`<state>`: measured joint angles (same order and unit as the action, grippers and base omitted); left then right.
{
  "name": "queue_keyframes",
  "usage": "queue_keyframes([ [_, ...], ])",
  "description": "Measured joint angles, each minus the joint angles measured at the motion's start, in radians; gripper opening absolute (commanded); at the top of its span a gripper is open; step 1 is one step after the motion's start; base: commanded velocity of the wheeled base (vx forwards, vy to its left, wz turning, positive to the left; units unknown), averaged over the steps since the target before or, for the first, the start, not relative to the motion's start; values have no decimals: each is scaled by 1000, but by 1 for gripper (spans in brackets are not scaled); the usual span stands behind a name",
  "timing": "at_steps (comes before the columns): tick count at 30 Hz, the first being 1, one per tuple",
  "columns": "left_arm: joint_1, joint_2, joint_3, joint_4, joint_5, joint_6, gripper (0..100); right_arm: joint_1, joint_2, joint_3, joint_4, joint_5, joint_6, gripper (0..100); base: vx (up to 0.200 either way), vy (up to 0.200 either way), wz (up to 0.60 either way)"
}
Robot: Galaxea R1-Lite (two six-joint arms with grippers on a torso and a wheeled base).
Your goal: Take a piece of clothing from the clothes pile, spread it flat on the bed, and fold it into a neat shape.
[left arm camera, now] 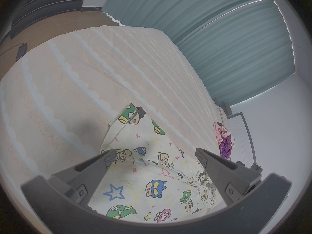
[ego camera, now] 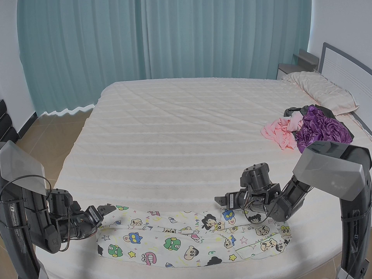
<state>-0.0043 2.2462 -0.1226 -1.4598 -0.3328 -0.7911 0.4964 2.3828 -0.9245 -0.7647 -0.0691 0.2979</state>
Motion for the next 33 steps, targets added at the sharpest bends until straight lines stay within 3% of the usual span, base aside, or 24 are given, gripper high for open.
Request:
queue_keyframes([
  [15, 0, 0, 5, 0, 0, 0, 100, -42, -97, 230, 8, -5, 270, 100, 0, 0, 0],
  [25, 1, 0, 6, 0, 1, 0, 100, -88, -129, 324, -2, -5, 302, 100, 0, 0, 0],
  [33, 1, 0, 7, 0, 1, 0, 100, -109, -207, 482, -129, -9, 358, 100, 0, 0, 0],
])
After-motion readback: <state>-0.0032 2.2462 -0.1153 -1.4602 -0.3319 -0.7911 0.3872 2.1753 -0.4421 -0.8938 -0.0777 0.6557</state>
